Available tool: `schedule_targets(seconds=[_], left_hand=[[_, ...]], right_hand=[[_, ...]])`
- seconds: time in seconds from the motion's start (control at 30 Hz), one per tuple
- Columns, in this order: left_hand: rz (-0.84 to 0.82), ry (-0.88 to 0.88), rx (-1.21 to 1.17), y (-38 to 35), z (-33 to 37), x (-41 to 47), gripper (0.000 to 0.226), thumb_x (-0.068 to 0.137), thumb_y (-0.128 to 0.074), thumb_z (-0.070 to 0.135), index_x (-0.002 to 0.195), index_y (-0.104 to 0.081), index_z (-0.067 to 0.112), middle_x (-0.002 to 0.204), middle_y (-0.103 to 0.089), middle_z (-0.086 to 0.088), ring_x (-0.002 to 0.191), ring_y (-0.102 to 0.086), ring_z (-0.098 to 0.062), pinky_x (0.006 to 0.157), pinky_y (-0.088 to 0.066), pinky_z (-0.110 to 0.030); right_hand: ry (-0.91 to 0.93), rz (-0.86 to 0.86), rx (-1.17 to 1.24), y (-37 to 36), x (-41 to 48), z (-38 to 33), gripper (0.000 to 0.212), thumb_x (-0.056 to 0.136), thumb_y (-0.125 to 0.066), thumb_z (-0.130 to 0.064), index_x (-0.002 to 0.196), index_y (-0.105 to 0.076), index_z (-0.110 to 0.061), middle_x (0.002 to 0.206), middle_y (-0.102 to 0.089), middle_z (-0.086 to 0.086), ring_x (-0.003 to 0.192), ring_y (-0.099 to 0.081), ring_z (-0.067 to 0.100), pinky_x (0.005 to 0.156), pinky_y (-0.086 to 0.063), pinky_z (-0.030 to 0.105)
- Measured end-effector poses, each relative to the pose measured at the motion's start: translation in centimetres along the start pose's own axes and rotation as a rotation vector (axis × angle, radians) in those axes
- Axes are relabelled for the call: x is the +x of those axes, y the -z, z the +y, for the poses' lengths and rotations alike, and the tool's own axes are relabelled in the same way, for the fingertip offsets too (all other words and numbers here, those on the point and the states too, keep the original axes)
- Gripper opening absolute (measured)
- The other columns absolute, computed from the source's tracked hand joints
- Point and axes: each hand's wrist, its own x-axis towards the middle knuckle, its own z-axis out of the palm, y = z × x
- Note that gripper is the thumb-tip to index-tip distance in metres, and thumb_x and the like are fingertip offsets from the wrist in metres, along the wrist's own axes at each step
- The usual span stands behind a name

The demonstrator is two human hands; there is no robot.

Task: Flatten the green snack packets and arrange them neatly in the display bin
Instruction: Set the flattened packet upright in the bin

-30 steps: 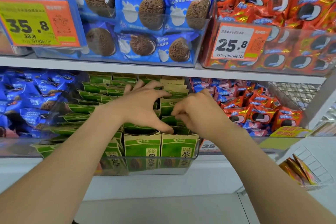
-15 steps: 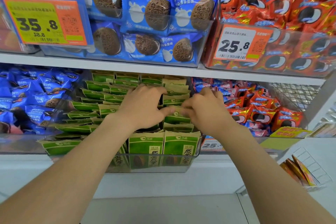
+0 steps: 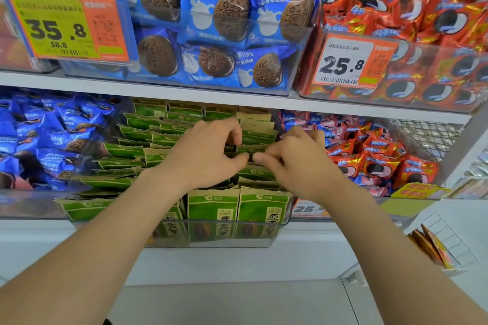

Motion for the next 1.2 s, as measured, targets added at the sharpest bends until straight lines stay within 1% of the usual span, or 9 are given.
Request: schedule_targets(seconds=[0.1,0.2,0.37,0.5,0.63,0.7,0.8,1.03,1.2], left_hand=[[0.041,0.008,-0.035,0.1,0.4,-0.2,0.007,0.095,-0.069,0.039,0.097,-0.063,0.038,0.099,-0.068,0.019,0.100,-0.065,-0.011,0.096,-0.055,-0.044],[-0.024,0.009,-0.015,0.0,0.5,-0.7,0.012,0.099,-0.064,0.032,0.107,-0.072,0.036,0.104,-0.071,0.017,0.090,-0.067,-0.008,0.092,-0.059,-0.042],[-0.256,0.005,0.164,0.3,1.3,-1.8,0.031,0.107,-0.049,0.038,0.127,-0.072,0.040,0.151,-0.053,0.006,0.142,-0.047,-0.022,0.126,-0.023,-0.058],[-0.269,0.000,0.190,0.6,1.3,-2.7,0.037,0.109,-0.042,0.040,0.137,-0.065,0.047,0.169,-0.033,0.004,0.157,-0.026,-0.026,0.128,-0.009,-0.059],[-0.145,-0.043,0.155,0.7,0.9,-3.6,0.033,0.108,-0.047,0.038,0.132,-0.071,0.040,0.152,-0.054,0.007,0.143,-0.048,-0.018,0.124,-0.032,-0.055],[-0.058,-0.048,0.073,1.0,1.1,-4.1,0.028,0.108,-0.050,0.035,0.123,-0.074,0.034,0.127,-0.070,0.010,0.109,-0.068,-0.008,0.101,-0.054,-0.037],[0.087,0.031,-0.036,1.3,2.1,-4.7,0.026,0.109,-0.052,0.023,0.122,-0.073,0.031,0.094,-0.073,0.016,0.061,-0.065,-0.001,0.058,-0.051,-0.015],[0.448,-0.147,-0.542,2.1,6.9,-6.5,0.029,0.114,-0.045,0.036,0.118,-0.070,0.021,0.092,-0.072,0.009,0.085,-0.067,-0.009,0.072,-0.049,-0.021],[0.427,0.033,-0.801,0.7,8.3,-6.8,0.020,0.114,-0.047,0.028,0.117,-0.066,0.023,0.095,-0.074,0.003,0.085,-0.070,-0.009,0.077,-0.056,-0.032]], right_hand=[[0.007,0.305,0.207,0.4,-0.2,0.0,0.004,0.097,-0.076,-0.025,0.100,-0.077,-0.027,0.091,-0.074,-0.010,0.091,-0.066,0.016,0.093,-0.056,0.044],[-0.062,0.149,0.123,0.2,0.7,-0.7,0.035,0.095,-0.079,-0.024,0.129,-0.074,-0.023,0.121,-0.077,0.001,0.113,-0.070,0.023,0.107,-0.052,0.046],[-0.134,0.103,-0.079,-0.4,1.1,-0.8,0.015,0.094,-0.074,-0.021,0.105,-0.078,-0.031,0.097,-0.073,-0.005,0.113,-0.057,0.029,0.105,-0.035,0.047],[-0.031,0.257,0.104,-0.3,0.1,-0.4,0.017,0.097,-0.067,-0.005,0.112,-0.068,-0.013,0.103,-0.068,0.005,0.097,-0.066,0.029,0.088,-0.053,0.048],[0.090,0.556,0.244,1.8,-2.1,-0.7,0.012,0.102,-0.059,-0.001,0.113,-0.061,-0.004,0.107,-0.058,0.010,0.091,-0.054,0.023,0.078,-0.045,0.033],[0.110,0.728,0.248,2.7,-3.2,-0.9,0.011,0.103,-0.057,0.001,0.114,-0.060,0.001,0.107,-0.058,0.013,0.092,-0.052,0.022,0.079,-0.039,0.018],[0.070,0.962,0.324,3.7,-4.4,-1.9,0.012,0.106,-0.052,-0.002,0.118,-0.057,0.000,0.103,-0.059,0.013,0.086,-0.055,0.026,0.076,-0.040,0.023],[0.081,1.071,0.519,4.6,-6.4,-7.3,0.015,0.104,-0.057,0.001,0.117,-0.063,-0.005,0.092,-0.060,-0.011,0.070,-0.052,-0.006,0.070,-0.038,0.010],[-0.066,0.732,1.240,3.9,-6.7,-9.0,0.020,0.112,-0.050,-0.019,0.129,-0.060,-0.014,0.092,-0.075,0.008,0.079,-0.070,0.019,0.067,-0.056,0.038]])
